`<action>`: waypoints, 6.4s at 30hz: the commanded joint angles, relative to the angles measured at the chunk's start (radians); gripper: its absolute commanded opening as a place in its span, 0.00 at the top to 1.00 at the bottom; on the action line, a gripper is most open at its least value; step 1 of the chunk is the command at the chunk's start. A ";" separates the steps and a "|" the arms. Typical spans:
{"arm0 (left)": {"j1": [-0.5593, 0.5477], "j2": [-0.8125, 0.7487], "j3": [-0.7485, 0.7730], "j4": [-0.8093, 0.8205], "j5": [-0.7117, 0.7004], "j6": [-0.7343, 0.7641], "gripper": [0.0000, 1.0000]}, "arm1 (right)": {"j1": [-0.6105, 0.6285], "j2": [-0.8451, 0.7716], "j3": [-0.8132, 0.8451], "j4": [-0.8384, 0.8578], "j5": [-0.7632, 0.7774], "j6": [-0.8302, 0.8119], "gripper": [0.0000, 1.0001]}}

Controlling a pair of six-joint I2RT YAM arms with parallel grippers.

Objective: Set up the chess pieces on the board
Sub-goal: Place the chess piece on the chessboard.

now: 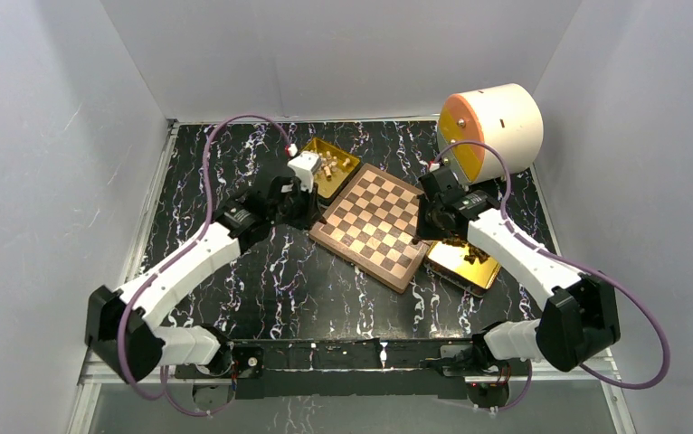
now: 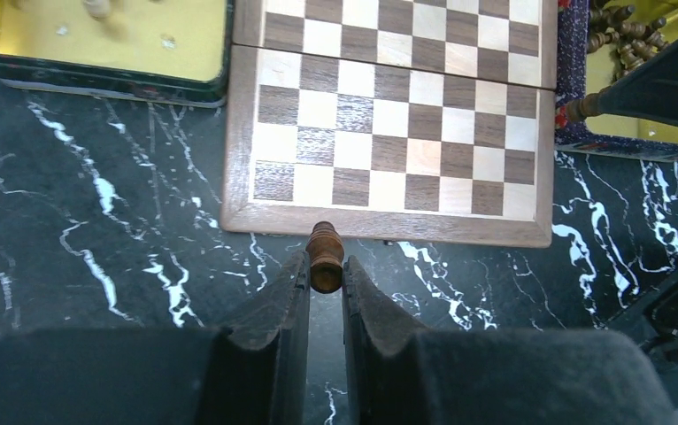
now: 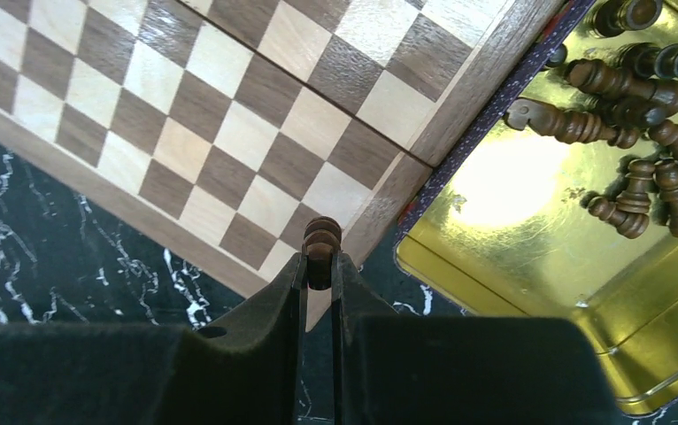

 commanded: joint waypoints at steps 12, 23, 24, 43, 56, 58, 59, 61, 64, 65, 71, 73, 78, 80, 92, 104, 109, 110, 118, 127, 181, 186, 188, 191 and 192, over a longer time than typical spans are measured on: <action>-0.008 -0.247 -0.187 0.136 -0.127 0.071 1.00 | -0.020 0.138 0.093 0.070 0.171 -0.059 0.91; -0.013 -0.250 -0.189 0.140 -0.110 0.074 1.00 | -0.051 0.212 0.084 0.107 0.110 -0.051 0.90; -0.013 -0.253 -0.189 0.139 -0.112 0.075 1.00 | -0.052 0.217 0.085 0.107 0.103 -0.052 0.90; -0.013 -0.257 -0.197 0.146 -0.119 0.081 1.00 | 0.031 0.153 0.088 -0.033 -0.056 0.027 0.89; -0.012 -0.265 -0.201 0.147 -0.124 0.089 1.00 | 0.207 0.210 0.061 0.017 0.011 0.118 0.89; -0.013 -0.264 -0.201 0.148 -0.123 0.089 1.00 | 0.221 0.217 0.053 0.030 0.015 0.122 0.89; -0.012 -0.264 -0.201 0.148 -0.124 0.090 1.00 | 0.227 0.221 0.052 0.034 0.019 0.123 0.89; -0.013 -0.263 -0.201 0.148 -0.123 0.090 1.00 | 0.234 0.234 0.057 0.039 0.023 0.124 0.89; -0.013 -0.261 -0.201 0.148 -0.127 0.090 1.00 | 0.247 0.250 0.070 0.056 0.031 0.118 0.89; -0.012 -0.262 -0.202 0.147 -0.133 0.090 1.00 | 0.249 0.256 0.076 0.052 0.039 0.119 0.89; -0.013 -0.262 -0.205 0.149 -0.135 0.093 1.00 | 0.274 0.272 0.073 0.030 0.079 0.128 0.89; -0.013 -0.260 -0.203 0.150 -0.130 0.095 1.00 | 0.282 0.270 0.066 0.029 0.091 0.132 0.88; -0.012 -0.261 -0.206 0.148 -0.126 0.096 1.00 | 0.296 0.267 0.077 -0.002 0.125 0.140 0.87; -0.013 -0.258 -0.205 0.150 -0.123 0.095 1.00 | 0.297 0.263 0.078 -0.011 0.137 0.142 0.87; -0.012 -0.254 -0.205 0.151 -0.116 0.093 1.00 | 0.303 0.237 0.058 -0.024 0.162 0.161 0.87; -0.013 -0.254 -0.207 0.152 -0.116 0.094 1.00 | 0.305 0.244 0.073 -0.048 0.165 0.168 0.87; -0.013 -0.255 -0.207 0.153 -0.114 0.093 1.00 | 0.305 0.243 0.072 -0.045 0.156 0.172 0.81; -0.013 -0.255 -0.206 0.153 -0.113 0.093 1.00 | 0.306 0.244 0.073 -0.045 0.155 0.174 0.79; -0.013 -0.255 -0.207 0.153 -0.113 0.093 1.00 | 0.305 0.243 0.088 -0.037 0.140 0.180 0.66; -0.015 -0.250 -0.209 0.155 -0.107 0.090 1.00 | 0.304 0.227 0.141 -0.069 0.142 0.172 0.54; -0.015 -0.277 -0.283 0.859 0.462 -1.108 1.00 | 0.304 -0.577 -0.364 1.031 -0.135 0.553 0.39; -0.014 -0.273 -0.300 0.866 0.478 -1.100 1.00 | 0.304 -0.563 -0.351 1.050 -0.135 0.541 0.43; -0.014 -0.272 -0.304 0.864 0.485 -1.100 1.00 | 0.304 -0.558 -0.347 1.049 -0.138 0.541 0.45; -0.014 -0.275 -0.304 0.845 0.486 -1.080 1.00 | 0.304 -0.559 -0.356 1.053 -0.136 0.551 0.53; -0.014 -0.276 -0.304 0.836 0.485 -1.073 1.00 | 0.304 -0.562 -0.362 1.054 -0.134 0.554 0.58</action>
